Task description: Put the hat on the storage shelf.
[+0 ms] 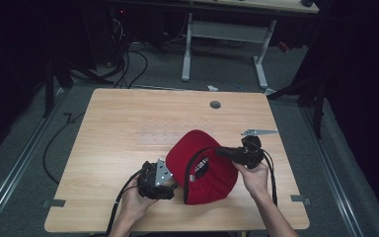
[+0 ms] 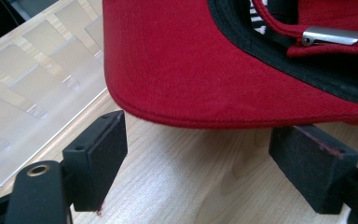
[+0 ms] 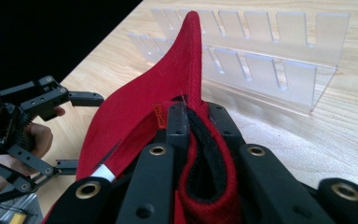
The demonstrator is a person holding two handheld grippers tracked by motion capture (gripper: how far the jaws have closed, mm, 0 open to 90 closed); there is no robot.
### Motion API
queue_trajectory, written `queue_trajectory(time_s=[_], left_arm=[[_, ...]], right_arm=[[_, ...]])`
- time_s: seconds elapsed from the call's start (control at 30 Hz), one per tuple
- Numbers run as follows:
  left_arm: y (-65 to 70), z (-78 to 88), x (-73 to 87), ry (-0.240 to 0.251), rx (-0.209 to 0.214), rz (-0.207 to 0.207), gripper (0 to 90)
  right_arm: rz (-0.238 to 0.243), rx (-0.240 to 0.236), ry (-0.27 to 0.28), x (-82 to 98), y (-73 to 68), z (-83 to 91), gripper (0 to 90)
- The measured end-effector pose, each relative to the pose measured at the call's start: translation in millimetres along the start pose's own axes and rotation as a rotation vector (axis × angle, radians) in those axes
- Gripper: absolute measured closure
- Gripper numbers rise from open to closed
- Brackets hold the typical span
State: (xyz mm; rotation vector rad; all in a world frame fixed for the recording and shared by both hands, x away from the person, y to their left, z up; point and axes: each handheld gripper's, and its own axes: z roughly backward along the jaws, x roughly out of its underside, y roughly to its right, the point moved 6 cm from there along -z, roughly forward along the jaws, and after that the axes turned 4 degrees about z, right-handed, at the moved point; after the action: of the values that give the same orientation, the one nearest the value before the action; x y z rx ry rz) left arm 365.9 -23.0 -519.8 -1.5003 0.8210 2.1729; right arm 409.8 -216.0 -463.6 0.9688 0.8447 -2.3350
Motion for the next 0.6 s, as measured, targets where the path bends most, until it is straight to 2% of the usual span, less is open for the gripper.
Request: queue_trajectory(time_s=[0.23,0.3,0.43,0.5,0.6], left_arm=[[-0.8,-2.1,3.3,-0.017,-0.014,-0.029,19.3],[-0.4,-2.8,3.6,-0.015,-0.017,-0.047,19.7],[-0.2,-3.5,1.2,0.001,-0.017,-0.057,20.9],[-0.8,-4.4,1.4,0.003,-0.026,-0.081,21.7],[-1.4,-4.2,0.8,0.008,-0.034,-0.082,24.2]], right_arm=[[-0.013,0.016,-0.032,0.5,-0.1,-4.2,81.1],[-0.013,0.014,-0.037,0.6,0.3,-4.7,81.1],[-0.031,-0.011,-0.043,1.2,-0.9,-5.3,81.1],[-0.028,-0.006,-0.048,1.2,-1.1,-5.7,81.0],[-0.031,-0.004,-0.058,2.8,-1.2,-7.3,81.0]])
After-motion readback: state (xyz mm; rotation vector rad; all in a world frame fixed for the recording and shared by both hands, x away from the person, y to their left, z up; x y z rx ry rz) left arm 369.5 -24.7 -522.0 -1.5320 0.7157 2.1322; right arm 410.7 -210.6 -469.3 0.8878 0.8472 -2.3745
